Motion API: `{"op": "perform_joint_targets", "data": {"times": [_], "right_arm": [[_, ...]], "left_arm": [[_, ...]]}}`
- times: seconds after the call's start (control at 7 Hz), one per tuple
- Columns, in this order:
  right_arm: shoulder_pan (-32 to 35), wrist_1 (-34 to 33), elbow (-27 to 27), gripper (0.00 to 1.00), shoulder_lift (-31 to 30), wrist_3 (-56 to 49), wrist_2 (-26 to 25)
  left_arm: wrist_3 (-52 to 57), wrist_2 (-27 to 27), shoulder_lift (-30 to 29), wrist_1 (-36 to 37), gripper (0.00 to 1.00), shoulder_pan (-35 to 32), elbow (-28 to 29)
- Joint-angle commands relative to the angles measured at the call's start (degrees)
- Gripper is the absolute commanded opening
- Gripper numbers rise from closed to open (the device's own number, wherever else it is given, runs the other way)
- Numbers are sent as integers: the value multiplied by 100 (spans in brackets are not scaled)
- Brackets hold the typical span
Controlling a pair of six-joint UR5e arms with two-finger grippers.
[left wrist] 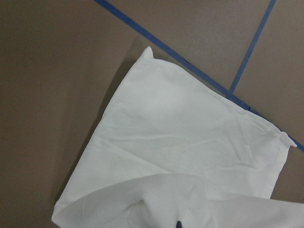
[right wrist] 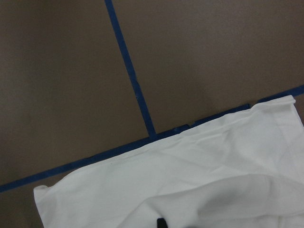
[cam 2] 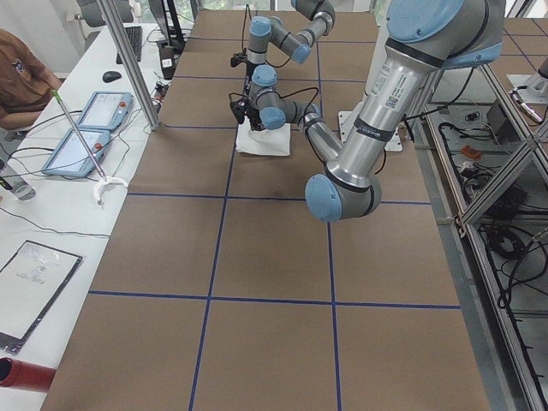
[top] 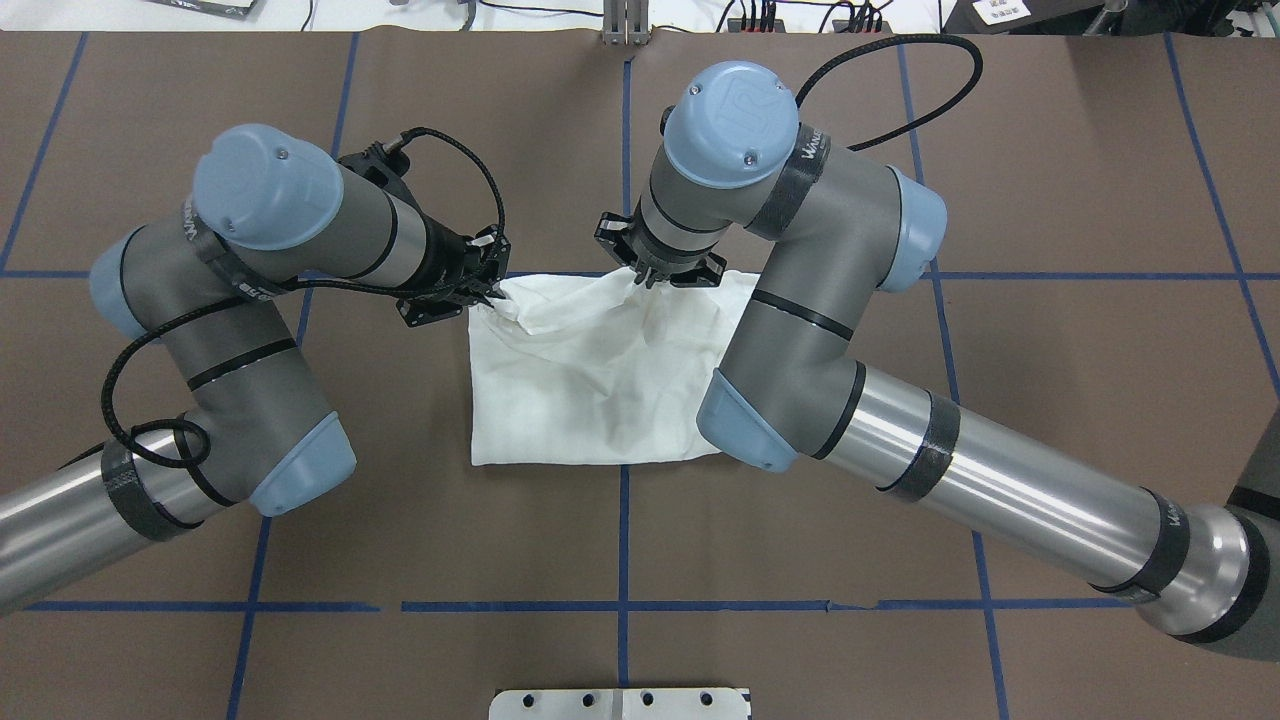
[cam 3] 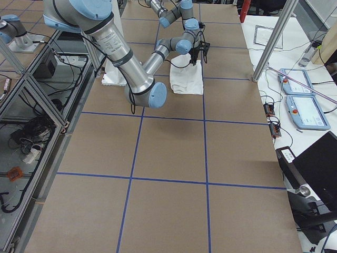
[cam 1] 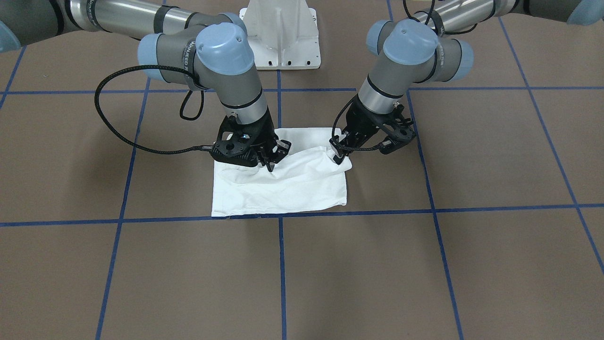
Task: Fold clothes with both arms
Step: 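Lift the near edge with both grippers and fold it away from the robot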
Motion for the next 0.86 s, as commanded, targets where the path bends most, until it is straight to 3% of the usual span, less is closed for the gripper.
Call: {"op": "perform_joint_targets", "data": {"times": [0.0, 0.14, 0.43, 0.71], "right_arm": [[93, 215, -221, 100, 52, 275, 37], [242, 259, -230, 100, 52, 276, 237], [340, 259, -222, 100, 60, 285, 477], [61, 242, -222, 100, 60, 6, 268]], "left_arm": [[-131, 0, -27, -4, 70, -130, 72], [-123, -17, -88, 31, 100, -332, 255], [-27, -586, -89, 14, 100, -745, 607], [175, -598, -80, 75, 100, -756, 618]]}}
